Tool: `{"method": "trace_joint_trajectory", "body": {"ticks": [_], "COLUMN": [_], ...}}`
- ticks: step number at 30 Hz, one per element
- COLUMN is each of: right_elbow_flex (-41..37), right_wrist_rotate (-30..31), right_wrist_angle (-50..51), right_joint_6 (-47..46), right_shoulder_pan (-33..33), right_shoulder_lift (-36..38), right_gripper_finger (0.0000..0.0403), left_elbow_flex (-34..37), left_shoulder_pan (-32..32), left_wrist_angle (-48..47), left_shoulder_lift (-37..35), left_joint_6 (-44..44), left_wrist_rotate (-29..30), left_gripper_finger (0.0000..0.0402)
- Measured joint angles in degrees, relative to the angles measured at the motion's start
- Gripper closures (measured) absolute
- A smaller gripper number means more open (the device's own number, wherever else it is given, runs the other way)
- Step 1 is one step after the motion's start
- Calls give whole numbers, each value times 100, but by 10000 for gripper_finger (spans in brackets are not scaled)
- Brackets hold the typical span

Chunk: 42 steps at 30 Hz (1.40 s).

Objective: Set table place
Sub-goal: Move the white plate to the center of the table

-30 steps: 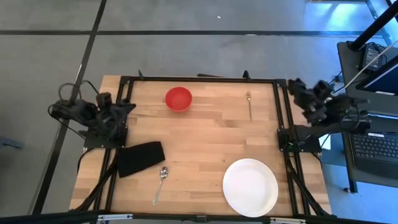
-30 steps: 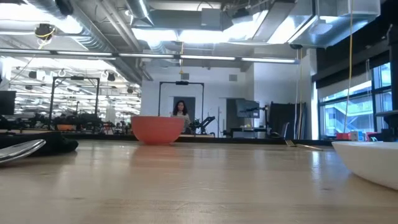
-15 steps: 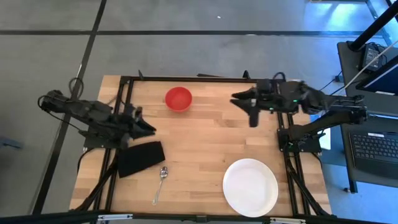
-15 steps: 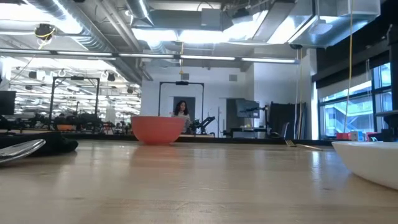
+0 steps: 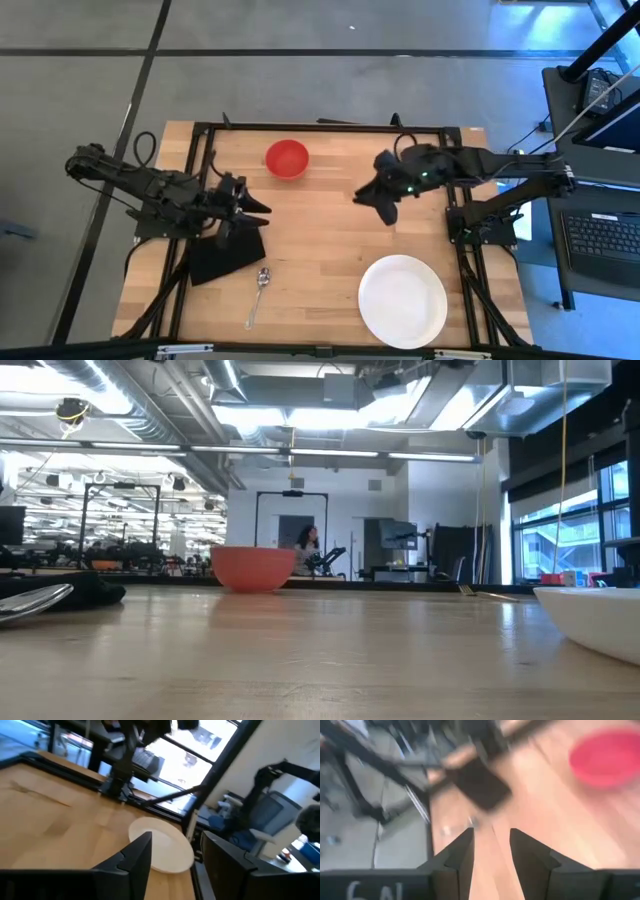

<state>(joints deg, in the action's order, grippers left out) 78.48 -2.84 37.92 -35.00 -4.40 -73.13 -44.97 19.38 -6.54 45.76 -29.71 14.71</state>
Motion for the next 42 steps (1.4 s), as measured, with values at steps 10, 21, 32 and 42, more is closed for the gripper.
{"method": "trace_joint_trajectory", "body": {"ticks": [10,21,32,42], "right_elbow_flex": [0,-111,-2172,-2957], "right_wrist_rotate": [-630,682,-768,-1498], "right_wrist_angle": [2707,4133,2272,1677], "right_joint_6": [262,-694,-1151,-1427], "right_shoulder_pan": [-349,-938,-872,-922], "right_shoulder_lift": [-158,-986,-1216,-1221], "right_gripper_finger": [274,274,274,274], "left_elbow_flex": [0,0,0,2], "left_shoulder_pan": [-2,-1,172,219], "left_wrist_angle": [24,23,19,1], "left_shoulder_lift": [0,0,0,0], "left_joint_6": [-22,-321,-328,-323], "left_wrist_rotate": [817,825,820,816], "left_gripper_finger": [236,236,238,238]}}
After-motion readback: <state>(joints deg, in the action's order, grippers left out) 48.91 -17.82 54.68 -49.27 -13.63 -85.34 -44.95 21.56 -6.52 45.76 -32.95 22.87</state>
